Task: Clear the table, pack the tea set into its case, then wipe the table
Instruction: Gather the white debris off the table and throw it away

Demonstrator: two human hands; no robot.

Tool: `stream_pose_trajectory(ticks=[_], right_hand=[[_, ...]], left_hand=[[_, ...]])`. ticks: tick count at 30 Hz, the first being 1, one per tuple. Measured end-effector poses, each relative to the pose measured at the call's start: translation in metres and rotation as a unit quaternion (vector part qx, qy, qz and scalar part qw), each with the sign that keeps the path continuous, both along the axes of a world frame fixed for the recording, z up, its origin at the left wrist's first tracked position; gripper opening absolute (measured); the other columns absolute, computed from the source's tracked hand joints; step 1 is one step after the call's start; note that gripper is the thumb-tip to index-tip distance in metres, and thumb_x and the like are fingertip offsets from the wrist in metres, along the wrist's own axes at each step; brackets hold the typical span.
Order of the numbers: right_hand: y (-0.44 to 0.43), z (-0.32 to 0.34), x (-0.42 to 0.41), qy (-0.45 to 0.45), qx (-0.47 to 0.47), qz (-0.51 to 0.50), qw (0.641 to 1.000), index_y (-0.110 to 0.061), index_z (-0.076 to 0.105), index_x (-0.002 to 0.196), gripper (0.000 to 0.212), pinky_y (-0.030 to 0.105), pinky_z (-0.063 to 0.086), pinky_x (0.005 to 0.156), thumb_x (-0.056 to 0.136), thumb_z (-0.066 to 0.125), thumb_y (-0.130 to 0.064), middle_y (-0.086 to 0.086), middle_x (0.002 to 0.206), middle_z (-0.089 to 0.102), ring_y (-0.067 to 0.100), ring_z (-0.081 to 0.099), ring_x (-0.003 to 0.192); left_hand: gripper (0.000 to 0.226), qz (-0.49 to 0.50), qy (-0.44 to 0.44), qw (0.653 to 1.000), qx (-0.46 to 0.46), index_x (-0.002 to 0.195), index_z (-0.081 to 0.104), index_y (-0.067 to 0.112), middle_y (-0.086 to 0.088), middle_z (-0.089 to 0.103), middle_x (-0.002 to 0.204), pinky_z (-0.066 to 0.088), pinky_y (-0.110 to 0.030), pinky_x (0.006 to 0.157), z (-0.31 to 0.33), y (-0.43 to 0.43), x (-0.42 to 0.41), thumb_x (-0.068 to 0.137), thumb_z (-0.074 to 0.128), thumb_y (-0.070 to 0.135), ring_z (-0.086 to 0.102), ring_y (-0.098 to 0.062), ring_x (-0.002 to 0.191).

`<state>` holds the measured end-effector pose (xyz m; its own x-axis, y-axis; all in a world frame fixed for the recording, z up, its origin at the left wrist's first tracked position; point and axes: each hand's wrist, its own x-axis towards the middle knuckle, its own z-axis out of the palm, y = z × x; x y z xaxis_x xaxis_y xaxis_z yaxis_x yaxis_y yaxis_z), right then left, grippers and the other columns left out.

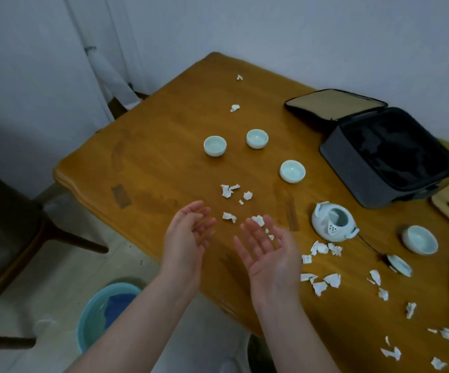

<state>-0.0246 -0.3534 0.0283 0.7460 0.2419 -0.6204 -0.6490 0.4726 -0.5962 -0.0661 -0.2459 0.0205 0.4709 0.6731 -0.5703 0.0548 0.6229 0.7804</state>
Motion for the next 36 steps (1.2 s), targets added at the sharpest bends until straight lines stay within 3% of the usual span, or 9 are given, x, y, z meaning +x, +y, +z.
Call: stream_pose_trajectory(ticks=[9, 12, 17, 19, 21, 25, 29, 33, 36], right_hand=[[0.014, -0.034, 0.033, -0.054, -0.125, -0.001, 0.991, -0.022, 0.062, 0.115, 0.022, 0.040, 0.054, 0.091, 0.096, 0.053, -0.016, 0.007, 0.109, 0.070, 0.019, 0.066, 0.104], [0.019, -0.043, 0.042, -0.111, -0.221, 0.007, 0.969, -0.032, 0.061, 0.112, 0.022, 0.033, 0.051, 0.093, 0.095, 0.058, -0.019, -0.002, 0.112, 0.067, 0.011, 0.062, 0.106], [0.018, -0.069, 0.050, -0.234, -0.409, 0.104, 0.876, -0.037, 0.055, 0.122, 0.028, 0.013, 0.039, 0.084, 0.096, 0.056, -0.024, -0.010, 0.127, 0.054, 0.006, 0.048, 0.119], [0.016, -0.080, 0.052, -0.300, -0.508, 0.149, 0.793, -0.033, 0.055, 0.126, 0.031, 0.015, 0.039, 0.091, 0.095, 0.056, -0.028, -0.012, 0.129, 0.050, 0.008, 0.041, 0.126], [0.016, -0.091, 0.054, -0.347, -0.579, 0.173, 0.717, -0.028, 0.055, 0.131, 0.037, 0.029, 0.037, 0.104, 0.094, 0.057, -0.033, -0.007, 0.136, 0.051, 0.013, 0.037, 0.133], [0.029, -0.105, 0.054, -0.366, -0.631, 0.243, 0.639, -0.037, 0.036, 0.145, 0.062, 0.044, 0.015, 0.119, 0.090, 0.051, -0.060, -0.005, 0.159, 0.022, 0.018, 0.007, 0.148], [0.042, -0.115, 0.059, -0.375, -0.657, 0.313, 0.575, -0.045, 0.007, 0.150, 0.078, 0.040, -0.004, 0.117, 0.086, 0.041, -0.073, -0.003, 0.162, -0.008, 0.019, -0.014, 0.148], [0.049, -0.122, 0.063, -0.374, -0.661, 0.349, 0.549, -0.043, 0.000, 0.152, 0.082, 0.037, -0.012, 0.115, 0.086, 0.037, -0.075, -0.001, 0.162, -0.016, 0.018, -0.022, 0.145], [0.055, -0.125, 0.069, -0.398, -0.664, 0.363, 0.518, -0.041, -0.002, 0.152, 0.082, 0.037, -0.013, 0.115, 0.084, 0.026, -0.078, 0.000, 0.162, -0.013, 0.020, -0.021, 0.146]], left_hand=[[0.024, -0.066, 0.050, 0.997, -0.010, 0.107, 0.065, 0.020, -0.005, 0.067, 0.101, 0.050, -0.032, 0.076, -0.020, 0.027, 0.017, 0.099, 0.043, 0.019, 0.064, -0.020, 0.096], [0.025, -0.108, 0.080, 0.991, 0.022, 0.107, 0.065, 0.021, -0.005, 0.067, 0.106, 0.053, -0.036, 0.084, -0.025, 0.041, 0.019, 0.100, 0.041, 0.018, 0.064, -0.020, 0.099], [0.022, -0.187, 0.109, 0.974, 0.070, 0.102, 0.066, 0.021, -0.002, 0.068, 0.105, 0.051, -0.034, 0.089, -0.025, 0.069, 0.018, 0.098, 0.047, 0.011, 0.063, -0.020, 0.101], [0.022, -0.217, 0.117, 0.964, 0.096, 0.101, 0.065, 0.021, 0.001, 0.066, 0.105, 0.050, -0.028, 0.083, -0.027, 0.080, 0.019, 0.098, 0.047, 0.009, 0.062, -0.017, 0.100], [0.020, -0.261, 0.119, 0.948, 0.140, 0.100, 0.064, 0.021, 0.004, 0.065, 0.102, 0.047, -0.023, 0.078, -0.029, 0.092, 0.019, 0.097, 0.048, 0.010, 0.060, -0.012, 0.099], [0.018, -0.370, 0.106, 0.893, 0.233, 0.098, 0.062, 0.026, 0.006, 0.063, 0.101, 0.046, -0.022, 0.079, -0.043, 0.114, 0.012, 0.095, 0.052, 0.011, 0.059, -0.010, 0.100], [0.026, -0.481, 0.108, 0.776, 0.394, 0.110, 0.054, 0.035, 0.019, 0.055, 0.110, 0.046, -0.022, 0.091, -0.063, 0.122, -0.001, 0.092, 0.059, 0.018, 0.052, 0.001, 0.107], [0.044, -0.519, 0.123, 0.661, 0.528, 0.130, 0.041, 0.034, 0.018, 0.040, 0.118, 0.037, -0.016, 0.095, -0.070, 0.116, -0.008, 0.090, 0.060, 0.029, 0.039, 0.000, 0.110], [0.053, -0.551, 0.148, 0.613, 0.546, 0.136, 0.035, 0.035, 0.014, 0.035, 0.123, 0.033, -0.015, 0.098, -0.075, 0.113, -0.010, 0.089, 0.058, 0.029, 0.034, -0.001, 0.112]])
